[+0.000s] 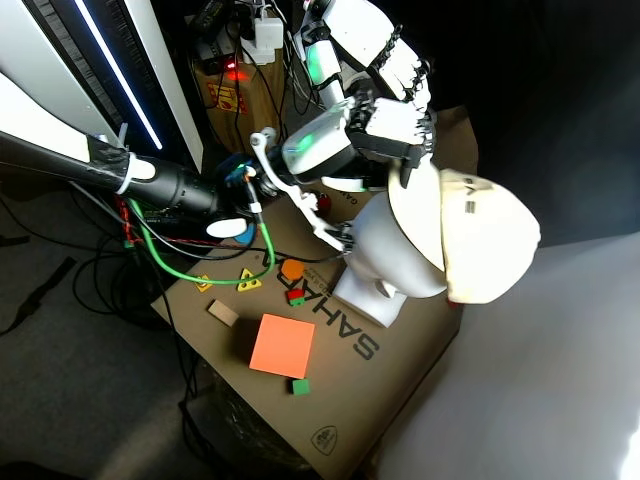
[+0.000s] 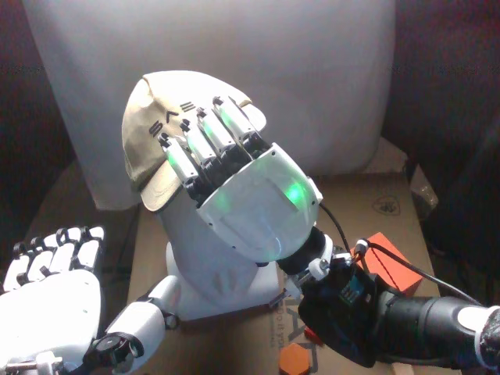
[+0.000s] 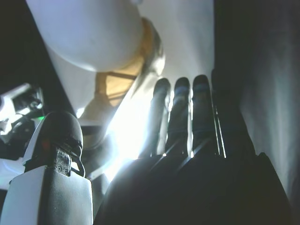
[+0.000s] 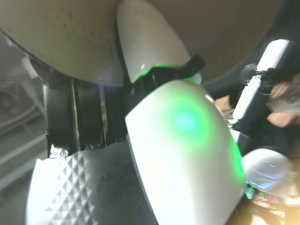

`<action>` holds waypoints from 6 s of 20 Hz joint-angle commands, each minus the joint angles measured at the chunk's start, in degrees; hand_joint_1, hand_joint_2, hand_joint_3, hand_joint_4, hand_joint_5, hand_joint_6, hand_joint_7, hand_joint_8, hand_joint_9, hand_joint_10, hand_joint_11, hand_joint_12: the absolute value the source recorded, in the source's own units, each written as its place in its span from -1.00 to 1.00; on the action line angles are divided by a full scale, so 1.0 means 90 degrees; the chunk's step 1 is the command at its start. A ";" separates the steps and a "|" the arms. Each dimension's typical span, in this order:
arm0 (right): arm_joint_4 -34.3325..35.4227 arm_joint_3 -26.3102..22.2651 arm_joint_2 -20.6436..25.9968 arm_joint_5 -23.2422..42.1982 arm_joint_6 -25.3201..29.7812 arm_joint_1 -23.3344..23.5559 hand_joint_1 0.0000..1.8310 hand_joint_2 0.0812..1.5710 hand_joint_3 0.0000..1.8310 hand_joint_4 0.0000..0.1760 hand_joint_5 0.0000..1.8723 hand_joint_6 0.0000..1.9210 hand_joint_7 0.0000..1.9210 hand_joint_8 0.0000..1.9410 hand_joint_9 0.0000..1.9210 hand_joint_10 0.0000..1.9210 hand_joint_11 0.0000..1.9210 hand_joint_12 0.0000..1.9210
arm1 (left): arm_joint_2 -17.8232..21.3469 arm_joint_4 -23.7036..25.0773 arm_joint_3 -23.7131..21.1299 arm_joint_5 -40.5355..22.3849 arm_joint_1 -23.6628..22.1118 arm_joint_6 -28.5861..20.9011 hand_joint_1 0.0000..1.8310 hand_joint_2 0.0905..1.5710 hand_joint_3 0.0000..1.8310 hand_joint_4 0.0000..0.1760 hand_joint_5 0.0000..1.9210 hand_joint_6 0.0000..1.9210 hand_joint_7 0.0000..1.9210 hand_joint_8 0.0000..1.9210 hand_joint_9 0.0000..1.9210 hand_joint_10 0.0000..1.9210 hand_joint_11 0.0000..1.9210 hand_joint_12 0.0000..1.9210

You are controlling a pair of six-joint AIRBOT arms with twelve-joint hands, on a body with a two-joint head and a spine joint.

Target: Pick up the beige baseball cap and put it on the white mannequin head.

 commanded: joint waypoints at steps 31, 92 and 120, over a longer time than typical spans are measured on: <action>0.1418 -0.1526 0.0199 0.0102 -0.1080 -0.1087 0.47 0.50 -1.00 -1.00 -0.23 0.26 -0.08 0.24 -0.22 0.58 -0.28 0.74 | 0.0227 0.0387 -0.0220 -0.0601 0.0285 -0.0617 -1.00 0.42 -1.00 -1.00 -0.81 -1.00 -0.83 -1.00 -0.85 -1.00 -1.00 -0.55; 0.6510 -0.5812 0.3830 -0.5266 -0.0747 -0.0021 -0.42 0.26 -1.00 -0.87 -0.71 -0.97 -0.72 -0.98 -0.80 -0.99 -1.00 -0.08 | 0.0076 0.0539 0.0398 0.0002 -0.0782 -0.0020 -1.00 0.43 -1.00 -1.00 -0.75 -0.99 -0.79 -1.00 -0.81 -1.00 -1.00 -0.40; 0.9734 -0.6507 0.4518 -0.5540 -0.2990 0.1292 0.09 0.56 -0.98 1.00 0.46 1.00 0.59 1.00 0.76 1.00 0.97 1.00 | 0.1215 -0.0665 -0.0851 0.0476 -0.2546 0.1631 0.19 0.40 -1.00 0.98 0.15 0.94 0.47 1.00 0.52 1.00 0.59 1.00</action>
